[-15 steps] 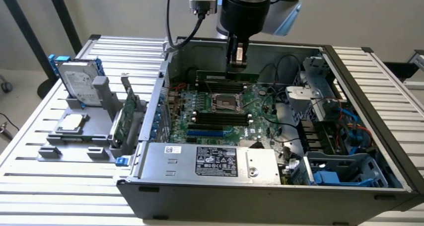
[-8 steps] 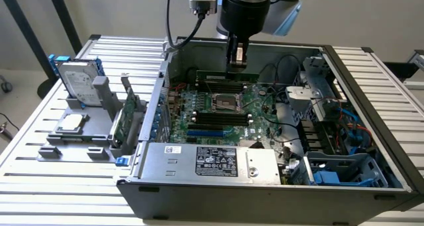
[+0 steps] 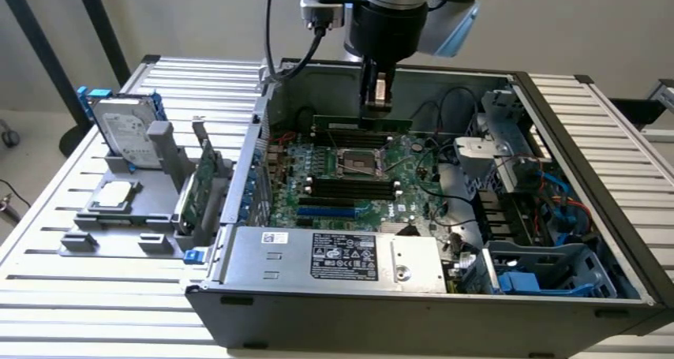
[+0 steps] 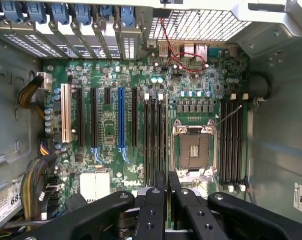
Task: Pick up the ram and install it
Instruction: 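Insert the ram into the slot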
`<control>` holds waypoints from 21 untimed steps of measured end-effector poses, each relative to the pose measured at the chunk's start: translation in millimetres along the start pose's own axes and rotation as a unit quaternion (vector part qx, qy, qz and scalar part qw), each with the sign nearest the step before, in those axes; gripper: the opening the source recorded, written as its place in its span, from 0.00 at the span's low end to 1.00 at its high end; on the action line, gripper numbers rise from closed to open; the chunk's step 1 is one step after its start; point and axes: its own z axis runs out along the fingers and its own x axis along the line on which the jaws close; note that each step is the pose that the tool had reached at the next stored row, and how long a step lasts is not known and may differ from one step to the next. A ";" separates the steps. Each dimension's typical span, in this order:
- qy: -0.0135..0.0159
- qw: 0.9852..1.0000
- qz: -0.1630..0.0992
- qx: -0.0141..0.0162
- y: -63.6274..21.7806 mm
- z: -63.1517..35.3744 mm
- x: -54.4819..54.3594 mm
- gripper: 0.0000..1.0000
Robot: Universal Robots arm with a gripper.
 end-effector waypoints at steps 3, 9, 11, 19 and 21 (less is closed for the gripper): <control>0.000 1.000 0.000 0.002 2.6 5.0 2.5 0.14; 0.000 1.000 0.000 0.002 2.5 15.5 7.4 0.14; 0.000 1.000 0.000 0.002 2.4 19.1 8.0 0.14; 0.008 1.000 0.000 0.002 1.2 32.3 3.1 0.14; 0.010 1.000 0.000 0.002 1.2 35.7 0.4 0.14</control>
